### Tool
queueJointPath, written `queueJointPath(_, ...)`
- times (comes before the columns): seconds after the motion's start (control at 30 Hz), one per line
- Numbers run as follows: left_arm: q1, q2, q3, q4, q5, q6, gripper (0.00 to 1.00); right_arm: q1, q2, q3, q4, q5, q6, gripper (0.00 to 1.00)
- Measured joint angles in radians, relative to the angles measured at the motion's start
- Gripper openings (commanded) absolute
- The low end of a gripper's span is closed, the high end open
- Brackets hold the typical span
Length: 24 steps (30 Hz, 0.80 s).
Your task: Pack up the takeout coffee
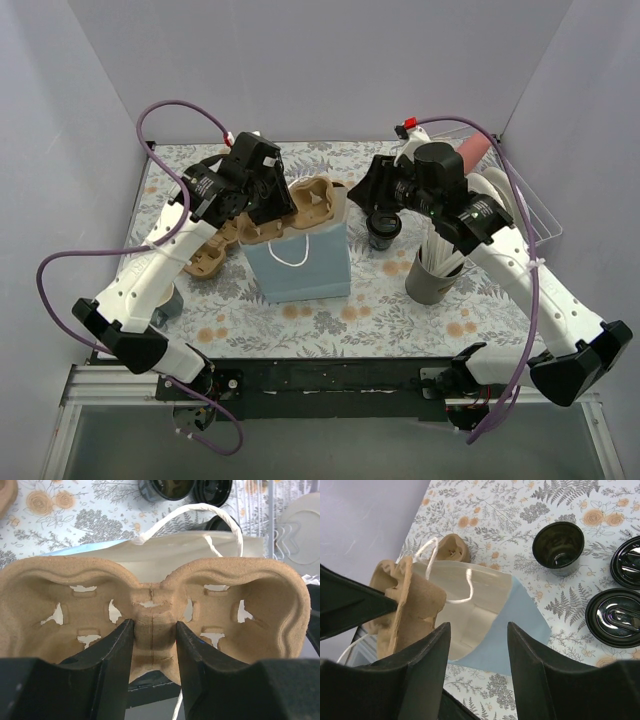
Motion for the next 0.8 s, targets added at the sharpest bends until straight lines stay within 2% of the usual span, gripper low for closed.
queueJointPath(0.2, 0.000, -0.023, -0.077, 0.011, -0.018, -0.024, 0.20, 0.000, 0.063, -0.003, -0.008, 0.010, 0.000, 0.53)
queueJointPath(0.33, 0.000, -0.026, -0.111, 0.032, -0.019, -0.042, 0.20, 0.000, 0.090, -0.014, -0.014, -0.007, 0.000, 0.40)
queueJointPath(0.5, 0.000, -0.026, -0.112, 0.040, -0.019, -0.070, 0.20, 0.000, 0.091, -0.026, -0.020, -0.036, 0.000, 0.32)
queueJointPath(0.7, -0.001, -0.026, -0.112, 0.053, -0.008, -0.103, 0.20, 0.000, 0.056, -0.085, -0.016, -0.063, 0.005, 0.32)
queueJointPath(0.8, -0.001, -0.026, -0.112, 0.069, 0.006, -0.121, 0.20, 0.000, 0.054, -0.090, -0.025, -0.064, 0.006, 0.36)
